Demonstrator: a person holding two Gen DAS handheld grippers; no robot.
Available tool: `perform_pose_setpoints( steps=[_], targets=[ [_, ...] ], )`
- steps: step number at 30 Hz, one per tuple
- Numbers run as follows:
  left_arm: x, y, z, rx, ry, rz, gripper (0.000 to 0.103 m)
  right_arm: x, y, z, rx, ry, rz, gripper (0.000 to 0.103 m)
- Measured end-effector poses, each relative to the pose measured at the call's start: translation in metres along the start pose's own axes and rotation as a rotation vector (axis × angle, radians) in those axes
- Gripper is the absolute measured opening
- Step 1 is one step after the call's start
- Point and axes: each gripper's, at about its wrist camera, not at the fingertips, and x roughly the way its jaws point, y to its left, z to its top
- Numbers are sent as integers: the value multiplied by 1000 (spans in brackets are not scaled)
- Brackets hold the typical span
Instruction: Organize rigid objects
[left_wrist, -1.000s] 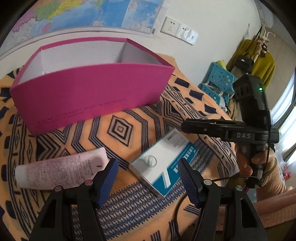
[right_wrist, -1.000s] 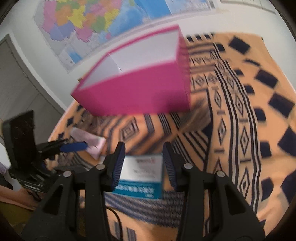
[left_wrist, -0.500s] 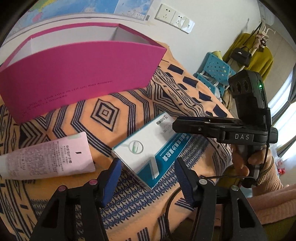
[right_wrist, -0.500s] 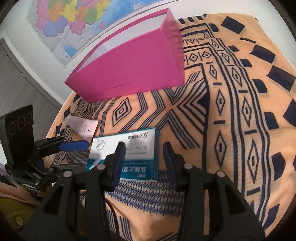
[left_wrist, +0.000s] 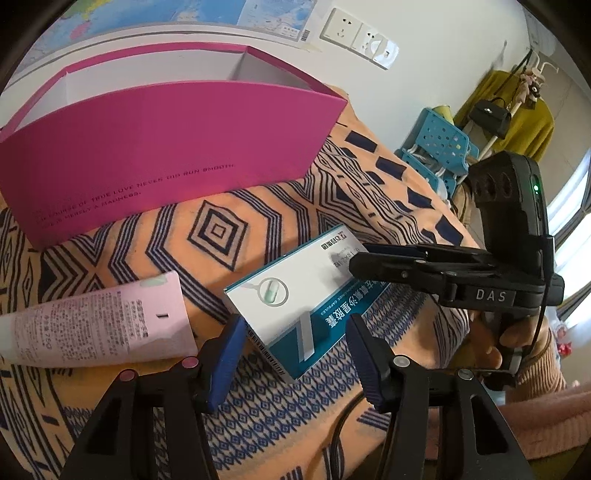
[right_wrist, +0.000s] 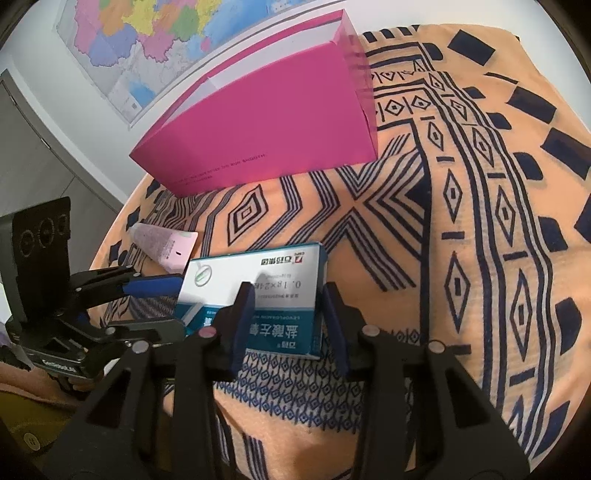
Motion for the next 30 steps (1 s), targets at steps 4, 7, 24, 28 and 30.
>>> perform_pose_setpoints(
  steps=[4, 7, 24, 28, 30],
  targets=[
    [0, 3, 7, -6, -18, 13, 56, 0, 0, 6, 2, -15, -2, 41],
    [3, 8, 12, -15, -17, 28, 56, 2, 0, 10, 2, -21, -1, 41],
    [2, 4, 8, -6, -9, 8, 54, 9, -6, 5, 26, -6, 4, 41],
    [-4, 3, 11, -2, -25, 6, 54, 3, -4, 8, 18, -22, -1, 41],
    [-7, 3, 13, -1, -34, 5, 54, 0, -1, 10, 7, -32, -3, 41]
  ],
)
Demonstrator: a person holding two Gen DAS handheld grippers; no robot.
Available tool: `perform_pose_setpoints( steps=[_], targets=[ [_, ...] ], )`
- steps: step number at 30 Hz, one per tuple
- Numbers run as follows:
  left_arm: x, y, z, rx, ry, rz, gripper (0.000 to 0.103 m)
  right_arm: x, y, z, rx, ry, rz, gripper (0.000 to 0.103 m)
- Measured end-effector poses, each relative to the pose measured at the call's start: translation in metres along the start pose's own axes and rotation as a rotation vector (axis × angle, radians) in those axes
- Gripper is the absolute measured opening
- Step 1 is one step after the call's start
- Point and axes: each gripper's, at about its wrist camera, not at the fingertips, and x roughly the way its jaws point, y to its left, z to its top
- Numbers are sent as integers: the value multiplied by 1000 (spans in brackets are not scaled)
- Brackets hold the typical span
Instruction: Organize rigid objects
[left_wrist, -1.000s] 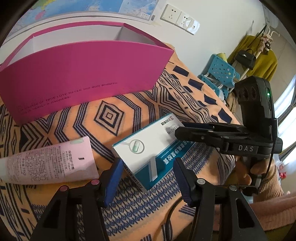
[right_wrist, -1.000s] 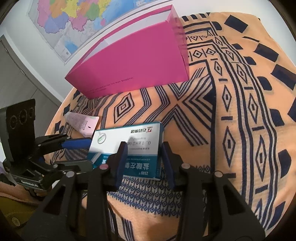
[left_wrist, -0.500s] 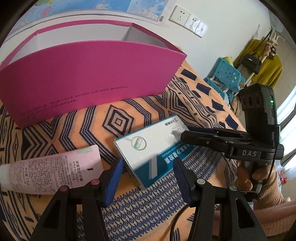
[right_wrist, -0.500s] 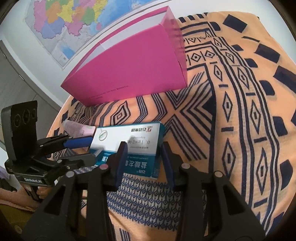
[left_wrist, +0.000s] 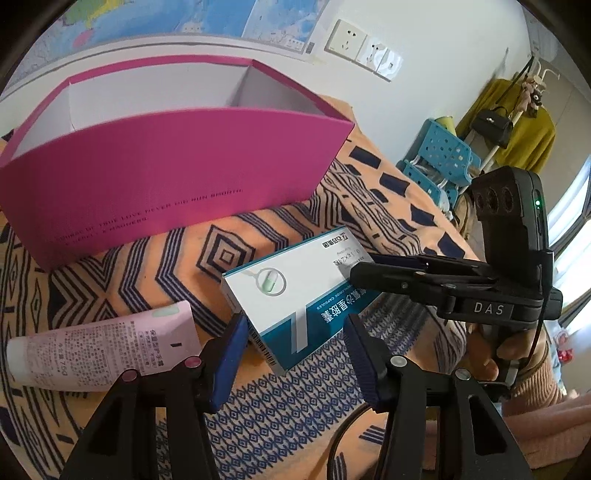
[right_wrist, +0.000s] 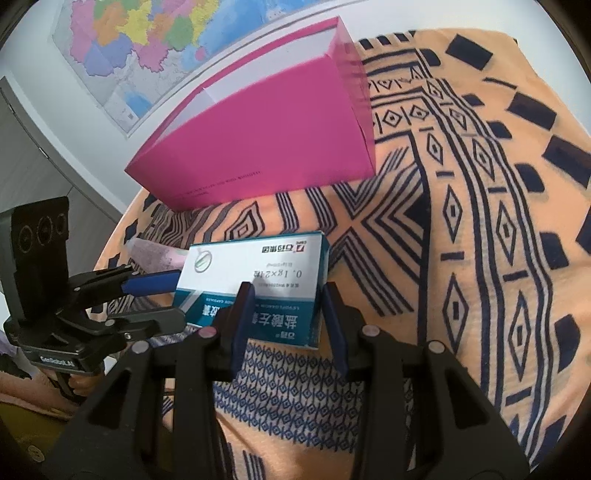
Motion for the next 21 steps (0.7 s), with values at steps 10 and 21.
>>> perform_pose_setpoints(
  steps=[10, 21],
  targets=[
    [-17, -2, 12, 18, -51, 10, 54, -9, 11, 13, -32, -32, 2, 41],
    [-30, -6, 28, 52, -101, 36, 54, -21, 24, 34, -80, -81, -10, 41]
  ],
)
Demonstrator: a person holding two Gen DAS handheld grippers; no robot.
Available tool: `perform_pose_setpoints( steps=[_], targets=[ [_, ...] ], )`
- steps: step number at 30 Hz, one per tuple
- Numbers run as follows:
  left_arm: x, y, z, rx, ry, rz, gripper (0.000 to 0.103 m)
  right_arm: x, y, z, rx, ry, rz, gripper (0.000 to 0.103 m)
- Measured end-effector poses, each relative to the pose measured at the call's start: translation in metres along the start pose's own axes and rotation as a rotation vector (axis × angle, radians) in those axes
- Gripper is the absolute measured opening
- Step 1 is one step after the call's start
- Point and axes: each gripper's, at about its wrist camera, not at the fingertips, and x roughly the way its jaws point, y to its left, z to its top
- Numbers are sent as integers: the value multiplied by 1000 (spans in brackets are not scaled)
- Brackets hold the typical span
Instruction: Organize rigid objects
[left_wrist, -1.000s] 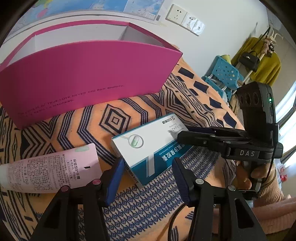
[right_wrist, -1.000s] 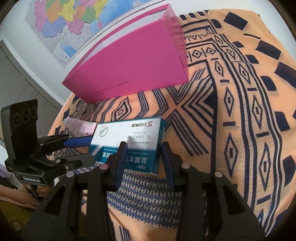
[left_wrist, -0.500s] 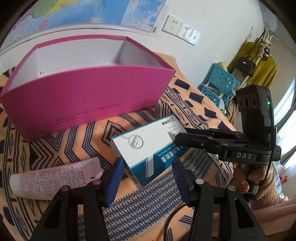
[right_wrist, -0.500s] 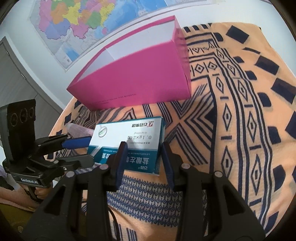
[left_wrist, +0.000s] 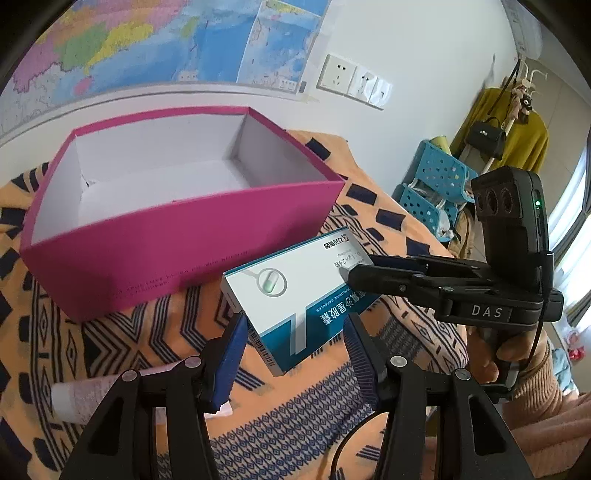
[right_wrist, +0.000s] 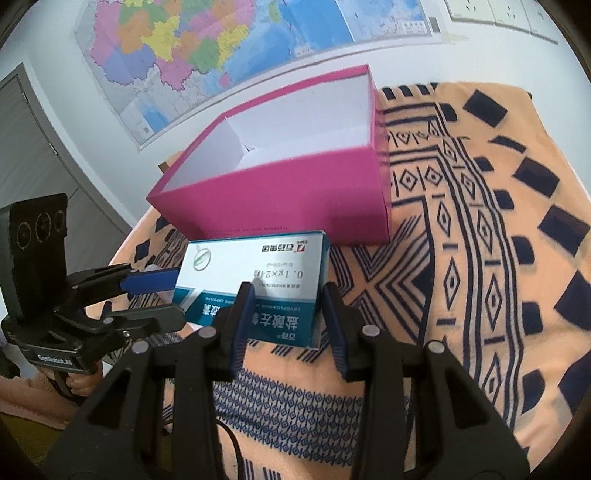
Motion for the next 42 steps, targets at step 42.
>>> perform_pose_setpoints(
  steps=[42],
  targets=[
    [-27, -6, 50, 52, -152, 41, 55, -24, 18, 60, -106, -133, -23, 41]
  ],
)
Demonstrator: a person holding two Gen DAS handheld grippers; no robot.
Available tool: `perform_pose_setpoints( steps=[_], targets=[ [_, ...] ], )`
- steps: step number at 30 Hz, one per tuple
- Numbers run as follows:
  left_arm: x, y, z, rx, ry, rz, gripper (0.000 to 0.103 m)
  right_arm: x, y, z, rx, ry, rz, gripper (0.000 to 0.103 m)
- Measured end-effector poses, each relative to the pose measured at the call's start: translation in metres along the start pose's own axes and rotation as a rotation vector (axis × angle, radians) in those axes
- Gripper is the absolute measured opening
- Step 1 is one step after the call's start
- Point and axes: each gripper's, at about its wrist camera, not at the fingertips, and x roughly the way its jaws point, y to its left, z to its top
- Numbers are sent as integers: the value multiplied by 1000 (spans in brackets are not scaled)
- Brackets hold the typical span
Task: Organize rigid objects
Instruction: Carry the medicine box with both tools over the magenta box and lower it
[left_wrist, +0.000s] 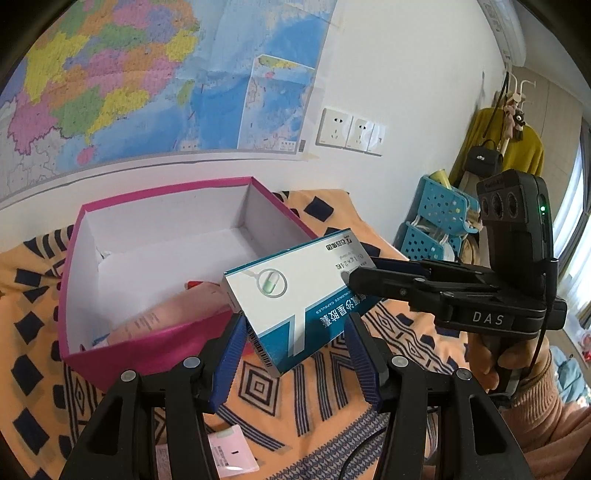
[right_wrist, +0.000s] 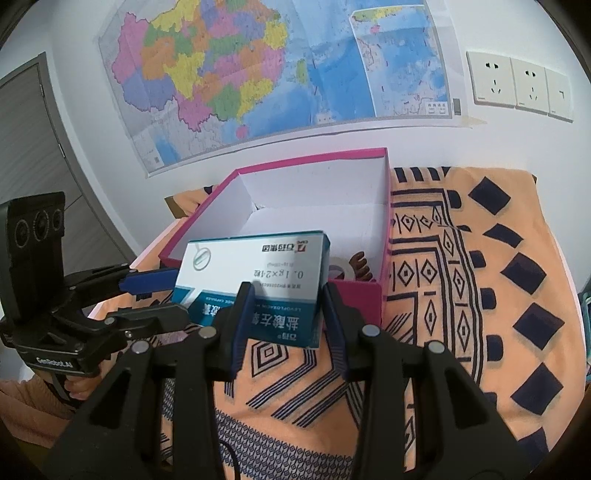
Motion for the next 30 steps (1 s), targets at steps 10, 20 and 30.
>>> perform_pose_setpoints(
  steps=[10, 20, 30],
  targets=[
    [3, 4, 14, 4, -21, 15, 55, 4, -4, 17, -2, -13, -1, 41],
    [11, 8, 22, 5, -12, 27, 55, 11, -8, 25, 3, -10, -7, 41],
    [18, 15, 26, -16, -1, 20, 55, 19, -12, 28, 10, -2, -15, 41]
  ],
)
